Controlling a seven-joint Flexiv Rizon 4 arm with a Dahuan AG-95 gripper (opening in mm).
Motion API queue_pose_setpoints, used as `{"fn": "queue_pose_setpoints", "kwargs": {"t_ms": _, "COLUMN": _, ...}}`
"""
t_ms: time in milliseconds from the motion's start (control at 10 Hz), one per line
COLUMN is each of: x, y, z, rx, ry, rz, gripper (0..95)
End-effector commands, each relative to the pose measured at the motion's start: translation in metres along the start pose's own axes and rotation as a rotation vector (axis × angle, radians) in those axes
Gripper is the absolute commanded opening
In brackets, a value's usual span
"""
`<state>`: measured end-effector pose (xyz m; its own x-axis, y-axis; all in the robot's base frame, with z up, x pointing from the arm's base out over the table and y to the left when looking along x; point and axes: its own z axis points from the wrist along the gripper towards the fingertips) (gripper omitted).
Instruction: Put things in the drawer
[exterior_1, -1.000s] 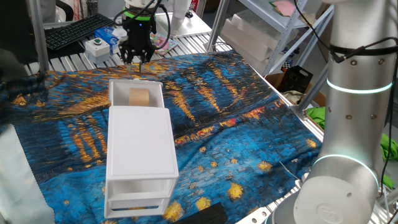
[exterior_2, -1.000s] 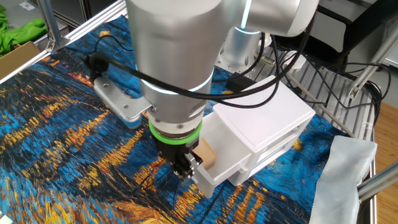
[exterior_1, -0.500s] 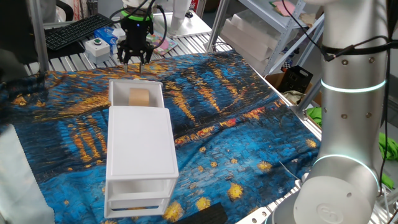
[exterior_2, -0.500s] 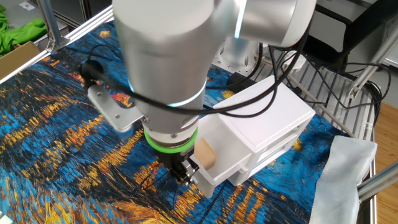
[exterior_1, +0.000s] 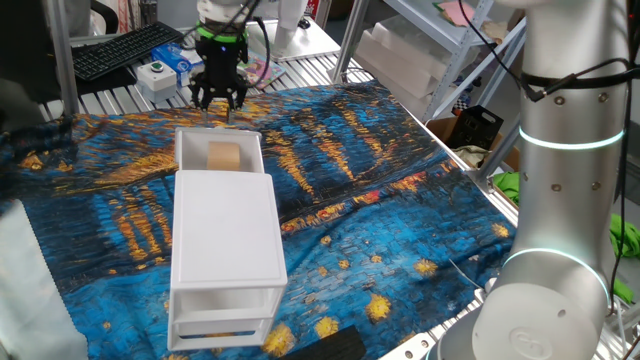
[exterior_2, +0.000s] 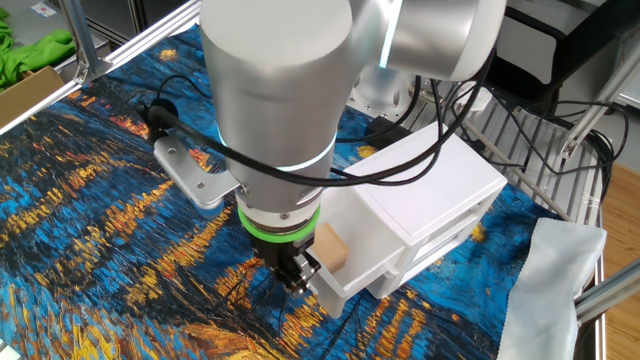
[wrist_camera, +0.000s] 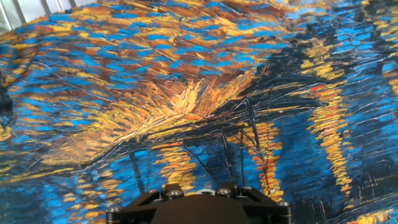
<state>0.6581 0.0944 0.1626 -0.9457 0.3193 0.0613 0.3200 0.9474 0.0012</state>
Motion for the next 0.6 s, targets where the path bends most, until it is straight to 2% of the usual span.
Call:
{"fn": "queue_pose_setpoints", "kwargs": {"t_ms": 100, "x": 0.0005, "y": -0.0003, "z": 0.002, "rx": 0.002, "ry": 0.007, "rz": 0.018, "gripper": 38.0}}
{"fn": "queue_pose_setpoints", "kwargs": {"t_ms": 600, "x": 0.0092, "y": -0.003, "z": 0.0107, "rx": -0.005, "ry": 0.002, "rz": 0.038, "gripper": 38.0}}
